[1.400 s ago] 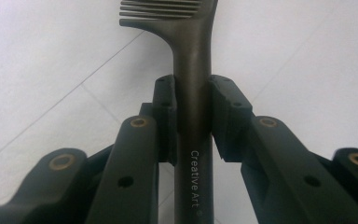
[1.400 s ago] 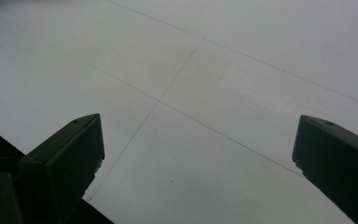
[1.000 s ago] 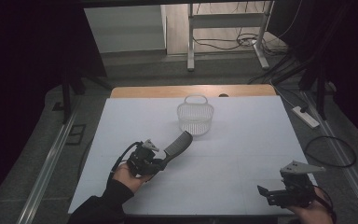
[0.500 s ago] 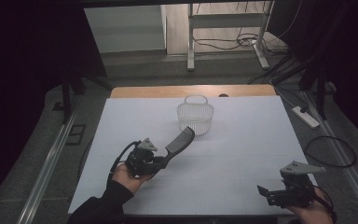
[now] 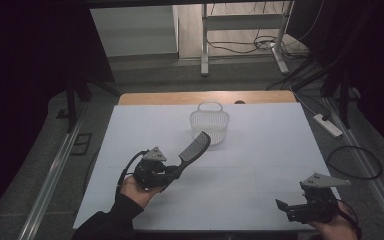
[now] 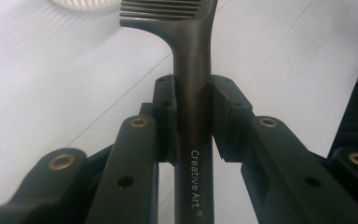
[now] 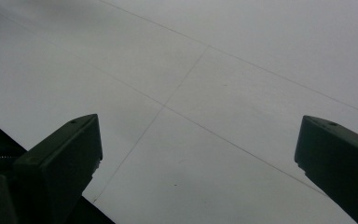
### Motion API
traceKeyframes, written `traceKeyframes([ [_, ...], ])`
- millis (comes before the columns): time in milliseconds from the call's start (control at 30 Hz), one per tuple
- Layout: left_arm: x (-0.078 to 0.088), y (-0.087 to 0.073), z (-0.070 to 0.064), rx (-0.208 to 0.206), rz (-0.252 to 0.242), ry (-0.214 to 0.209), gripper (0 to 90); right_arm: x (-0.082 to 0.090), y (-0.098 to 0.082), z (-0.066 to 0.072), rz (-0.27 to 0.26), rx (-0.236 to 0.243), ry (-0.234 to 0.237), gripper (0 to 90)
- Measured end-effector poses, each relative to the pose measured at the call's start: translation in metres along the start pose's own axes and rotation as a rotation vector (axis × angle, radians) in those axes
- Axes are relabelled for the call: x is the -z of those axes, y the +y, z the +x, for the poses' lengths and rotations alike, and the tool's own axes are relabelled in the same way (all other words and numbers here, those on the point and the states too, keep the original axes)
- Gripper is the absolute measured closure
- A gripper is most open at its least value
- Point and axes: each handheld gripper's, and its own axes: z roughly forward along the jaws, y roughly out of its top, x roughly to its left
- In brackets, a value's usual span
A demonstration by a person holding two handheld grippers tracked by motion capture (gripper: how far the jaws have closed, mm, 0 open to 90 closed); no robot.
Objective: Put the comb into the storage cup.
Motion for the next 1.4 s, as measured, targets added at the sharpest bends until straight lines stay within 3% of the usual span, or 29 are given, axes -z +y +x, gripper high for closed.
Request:
traceKeyframes([
  [367, -0.001, 0.002, -0.005, -0.03, -0.016, 0.0, 72.3, 0.001, 0.005, 0.003, -0.075, 0.024, 0.03, 0.0],
  [800, -0.001, 0.003, -0.01, -0.054, -0.031, 0.004, 72.4, -0.002, 0.024, 0.011, -0.137, 0.084, 0.146, 0.0],
  [1100, -0.001, 0.004, -0.012, -0.067, -0.033, 0.01, 72.3, -0.009, 0.036, 0.015, -0.125, 0.084, 0.214, 0.0],
  [1400, -0.003, 0.005, -0.014, -0.071, -0.04, 0.002, 72.3, -0.014, 0.049, 0.019, -0.138, 0.043, 0.277, 0.0],
])
